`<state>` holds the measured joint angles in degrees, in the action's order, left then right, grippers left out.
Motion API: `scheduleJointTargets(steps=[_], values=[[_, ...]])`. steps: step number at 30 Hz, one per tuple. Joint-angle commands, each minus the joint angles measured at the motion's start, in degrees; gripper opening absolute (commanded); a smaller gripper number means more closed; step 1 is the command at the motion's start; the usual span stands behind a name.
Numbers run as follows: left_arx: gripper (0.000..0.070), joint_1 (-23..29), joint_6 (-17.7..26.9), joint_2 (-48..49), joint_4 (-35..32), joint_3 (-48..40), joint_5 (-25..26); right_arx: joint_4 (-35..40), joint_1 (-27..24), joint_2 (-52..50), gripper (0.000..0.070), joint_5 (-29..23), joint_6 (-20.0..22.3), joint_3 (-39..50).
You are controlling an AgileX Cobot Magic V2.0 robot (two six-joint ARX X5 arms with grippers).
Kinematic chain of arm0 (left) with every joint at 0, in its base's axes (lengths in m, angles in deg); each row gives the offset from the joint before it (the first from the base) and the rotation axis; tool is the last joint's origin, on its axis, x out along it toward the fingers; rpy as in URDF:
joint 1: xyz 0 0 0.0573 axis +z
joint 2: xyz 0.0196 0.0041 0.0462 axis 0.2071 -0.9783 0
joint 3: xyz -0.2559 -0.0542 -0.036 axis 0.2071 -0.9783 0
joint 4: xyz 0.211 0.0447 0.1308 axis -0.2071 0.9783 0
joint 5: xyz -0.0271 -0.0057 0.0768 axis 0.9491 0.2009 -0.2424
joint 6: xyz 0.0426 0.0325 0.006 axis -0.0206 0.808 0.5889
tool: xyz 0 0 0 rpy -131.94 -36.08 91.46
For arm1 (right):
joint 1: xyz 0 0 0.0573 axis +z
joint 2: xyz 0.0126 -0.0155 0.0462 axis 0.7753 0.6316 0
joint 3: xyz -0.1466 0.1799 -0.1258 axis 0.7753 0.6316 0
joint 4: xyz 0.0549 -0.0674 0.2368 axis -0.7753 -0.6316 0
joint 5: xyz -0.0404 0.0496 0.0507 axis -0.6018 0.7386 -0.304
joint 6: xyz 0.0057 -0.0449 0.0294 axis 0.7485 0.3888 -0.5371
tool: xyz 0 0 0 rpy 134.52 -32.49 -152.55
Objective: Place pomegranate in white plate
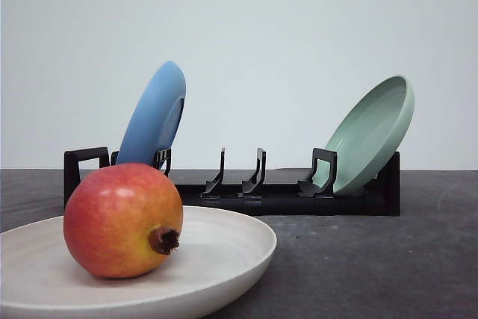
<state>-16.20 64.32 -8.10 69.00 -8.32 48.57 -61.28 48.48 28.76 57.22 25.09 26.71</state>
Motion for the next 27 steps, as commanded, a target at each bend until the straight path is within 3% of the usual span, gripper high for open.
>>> scheduleJointTargets(steps=[1,27], values=[[0.0,0.1,0.2,0.1,0.2,-0.6,0.2,0.6,-0.1,-0.1,0.0,0.0,0.2,0.2],[0.0,0.1,0.2,0.1,0.2,-0.6,0.2,0.6,-0.1,-0.1,0.0,0.0,0.2,0.2]])
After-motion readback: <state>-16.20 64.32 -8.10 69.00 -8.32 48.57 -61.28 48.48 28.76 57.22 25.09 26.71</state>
